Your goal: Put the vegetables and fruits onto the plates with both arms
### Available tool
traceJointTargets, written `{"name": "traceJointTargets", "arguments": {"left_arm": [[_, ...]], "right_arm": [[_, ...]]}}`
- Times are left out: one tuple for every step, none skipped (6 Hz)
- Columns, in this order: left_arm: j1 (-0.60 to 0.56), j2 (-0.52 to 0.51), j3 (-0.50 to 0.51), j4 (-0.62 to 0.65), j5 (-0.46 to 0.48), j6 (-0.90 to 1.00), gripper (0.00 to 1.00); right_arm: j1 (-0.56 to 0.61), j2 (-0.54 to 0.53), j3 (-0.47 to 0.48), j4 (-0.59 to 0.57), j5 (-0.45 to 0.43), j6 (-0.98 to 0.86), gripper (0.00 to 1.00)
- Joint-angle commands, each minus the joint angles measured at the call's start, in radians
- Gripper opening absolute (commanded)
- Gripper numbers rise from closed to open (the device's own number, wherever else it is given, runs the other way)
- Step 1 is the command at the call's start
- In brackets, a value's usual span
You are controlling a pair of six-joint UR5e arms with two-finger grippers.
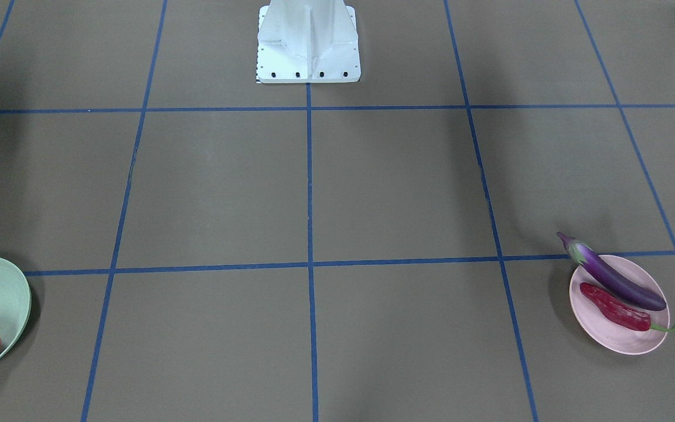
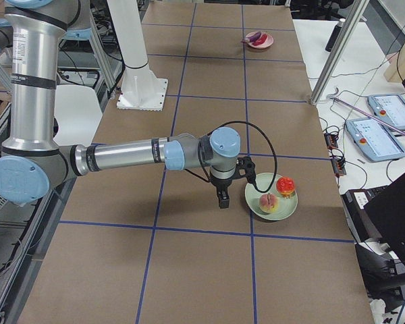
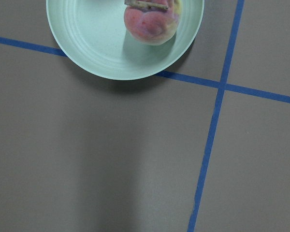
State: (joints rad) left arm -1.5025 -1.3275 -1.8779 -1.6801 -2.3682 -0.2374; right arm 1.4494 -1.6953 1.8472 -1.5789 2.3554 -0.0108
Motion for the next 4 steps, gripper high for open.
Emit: {"name": "traceJointTargets", "arguments": {"left_arm": [[-0.002,0.002,-0.022,0.011,-0.006,0.0,1.0],[-0.002,0.008,-0.062,0.076,-0.038,0.0,1.0],[-0.001,0.011,-0.076,0.079,-0.037,-0.002,1.0],[-0.005,0.014,-0.095,0.079,-0.034,-0.002,1.0]], "right_arm": [[0.0,-0.001,0.0,0.003,-0.007,0.0,1.0],[0.0,0.0,0.0,0.003,-0.007,0.0,1.0],[0.0,0.0,0.001,0.005,-0.007,0.0,1.0],[0.0,-0.001,0.0,0.005,-0.005,-0.002,1.0]]}}
